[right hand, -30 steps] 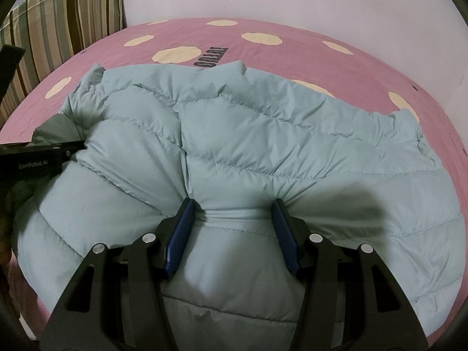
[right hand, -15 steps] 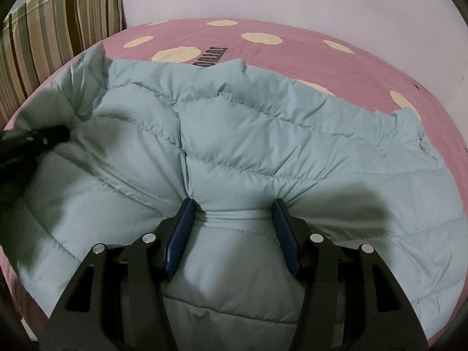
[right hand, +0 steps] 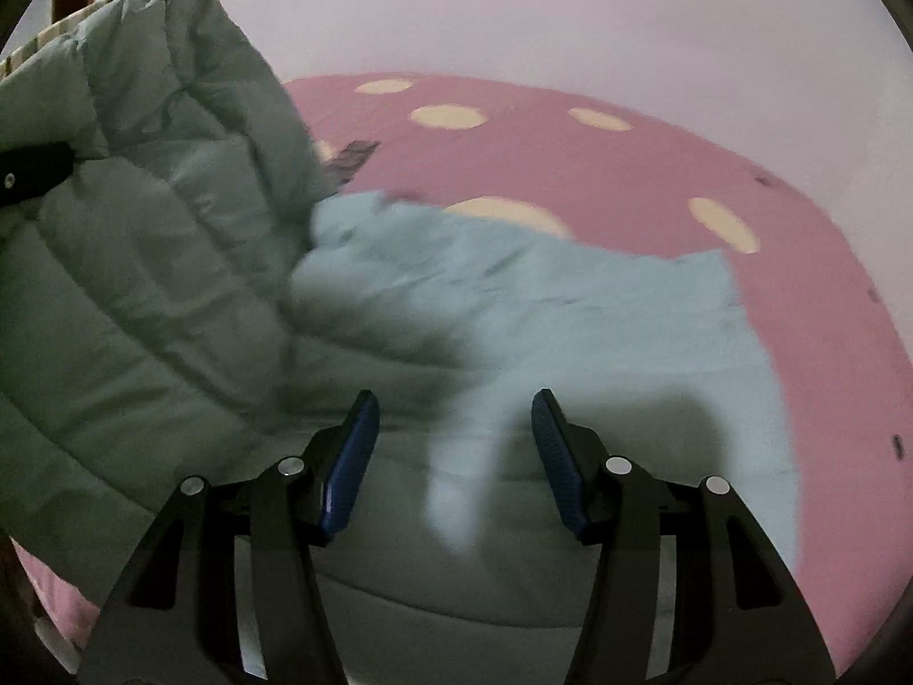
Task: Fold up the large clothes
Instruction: 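Lift the grasped jacket with both grippers and fold it over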
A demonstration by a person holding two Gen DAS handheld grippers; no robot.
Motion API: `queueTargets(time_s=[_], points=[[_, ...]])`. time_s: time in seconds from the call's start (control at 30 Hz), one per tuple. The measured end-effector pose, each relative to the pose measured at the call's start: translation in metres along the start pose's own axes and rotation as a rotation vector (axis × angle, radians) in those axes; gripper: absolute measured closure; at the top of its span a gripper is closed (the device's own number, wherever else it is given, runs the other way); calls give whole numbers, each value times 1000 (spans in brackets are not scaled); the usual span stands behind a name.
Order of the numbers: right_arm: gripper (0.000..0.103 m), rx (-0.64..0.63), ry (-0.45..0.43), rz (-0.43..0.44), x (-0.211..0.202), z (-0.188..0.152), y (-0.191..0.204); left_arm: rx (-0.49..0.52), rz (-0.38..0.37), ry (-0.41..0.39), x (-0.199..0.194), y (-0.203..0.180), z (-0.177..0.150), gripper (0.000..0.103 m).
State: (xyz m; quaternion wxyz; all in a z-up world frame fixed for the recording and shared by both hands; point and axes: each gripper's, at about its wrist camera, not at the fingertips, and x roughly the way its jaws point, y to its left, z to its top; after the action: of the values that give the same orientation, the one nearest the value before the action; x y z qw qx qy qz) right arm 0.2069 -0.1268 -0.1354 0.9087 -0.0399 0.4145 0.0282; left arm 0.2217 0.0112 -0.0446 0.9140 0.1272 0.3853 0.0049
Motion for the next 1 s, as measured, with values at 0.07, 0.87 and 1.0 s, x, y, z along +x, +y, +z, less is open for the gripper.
queueTargets(time_s=[0.07, 0.87, 1.0], points=[[38, 32, -10, -27, -8, -1, -25, 19, -5, -12, -6, -19, 8, 95], [37, 270, 55, -142, -17, -63, -179, 254, -65, 31, 25, -225, -28, 93], [37, 273, 61, -152, -16, -64, -182, 238, -92, 12, 10, -225, -27, 82]])
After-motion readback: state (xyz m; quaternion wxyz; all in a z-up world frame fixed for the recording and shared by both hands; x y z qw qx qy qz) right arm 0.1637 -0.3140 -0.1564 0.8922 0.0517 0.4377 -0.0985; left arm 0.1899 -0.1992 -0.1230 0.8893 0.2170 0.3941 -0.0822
